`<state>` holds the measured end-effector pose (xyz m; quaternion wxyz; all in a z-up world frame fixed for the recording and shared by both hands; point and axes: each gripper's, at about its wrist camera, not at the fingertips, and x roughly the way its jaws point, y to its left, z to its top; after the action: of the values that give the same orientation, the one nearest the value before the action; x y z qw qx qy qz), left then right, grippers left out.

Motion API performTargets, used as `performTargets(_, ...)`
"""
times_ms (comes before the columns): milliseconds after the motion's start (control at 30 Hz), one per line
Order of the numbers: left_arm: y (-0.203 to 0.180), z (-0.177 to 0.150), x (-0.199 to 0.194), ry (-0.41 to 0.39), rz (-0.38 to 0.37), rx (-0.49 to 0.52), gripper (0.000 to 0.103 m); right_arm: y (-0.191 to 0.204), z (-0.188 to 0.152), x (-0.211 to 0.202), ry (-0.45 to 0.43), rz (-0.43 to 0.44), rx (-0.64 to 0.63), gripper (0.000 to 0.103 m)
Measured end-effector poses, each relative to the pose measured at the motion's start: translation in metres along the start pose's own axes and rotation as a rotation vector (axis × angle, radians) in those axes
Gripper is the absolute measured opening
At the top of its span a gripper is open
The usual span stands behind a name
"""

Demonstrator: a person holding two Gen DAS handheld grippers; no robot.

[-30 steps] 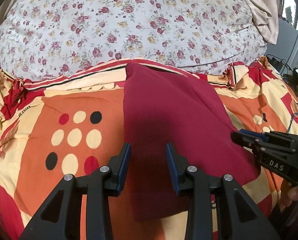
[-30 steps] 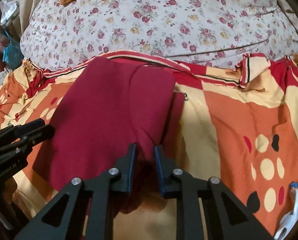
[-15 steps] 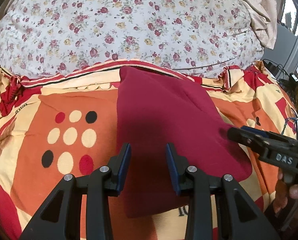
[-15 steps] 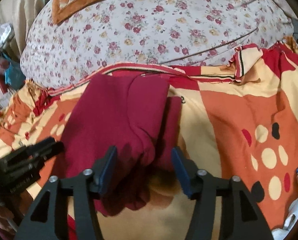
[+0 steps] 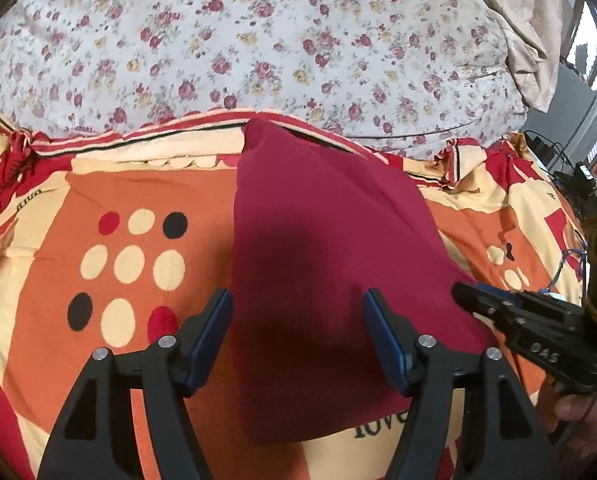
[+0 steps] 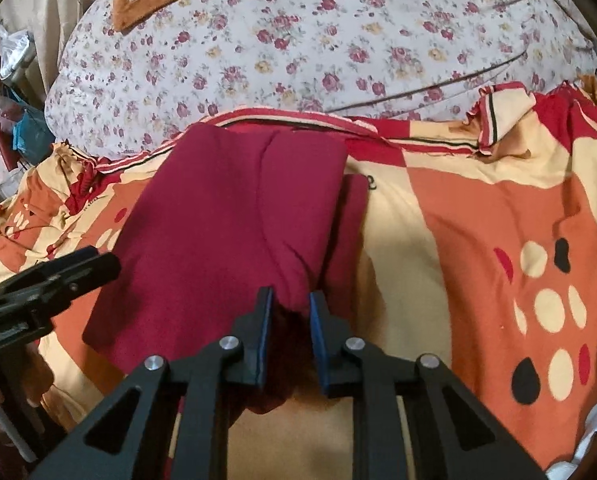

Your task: Fold small clothes

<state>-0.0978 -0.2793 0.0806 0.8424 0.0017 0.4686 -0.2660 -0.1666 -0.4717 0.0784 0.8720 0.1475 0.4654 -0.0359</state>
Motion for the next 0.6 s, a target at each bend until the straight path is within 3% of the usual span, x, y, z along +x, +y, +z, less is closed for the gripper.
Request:
performTargets(333, -0.002, -0.001, 0.012, 0.019, -0.003, 0.021, 0.048, 0.000, 0.000, 0.006, 0.022, -0.003, -0.018, 0.021)
performTargets(400, -0.002, 0.000, 0.012, 0.019, -0.002, 0.028, 0.049, -0.003, 0.000, 0.007, 0.028, 0.008, 0.002, 0.028)
performTargets(567, 0.001, 0.003, 0.015, 0.038, -0.019, 0.043, 0.050, -0.017, 0.003, 0.004, 0.006, 0.014, 0.079, 0.071)
performTargets(600, 0.003, 0.007, 0.015, 0.043, -0.030, 0.042, 0.050, -0.020, 0.004, 0.003, -0.006, 0.029, 0.096, 0.074)
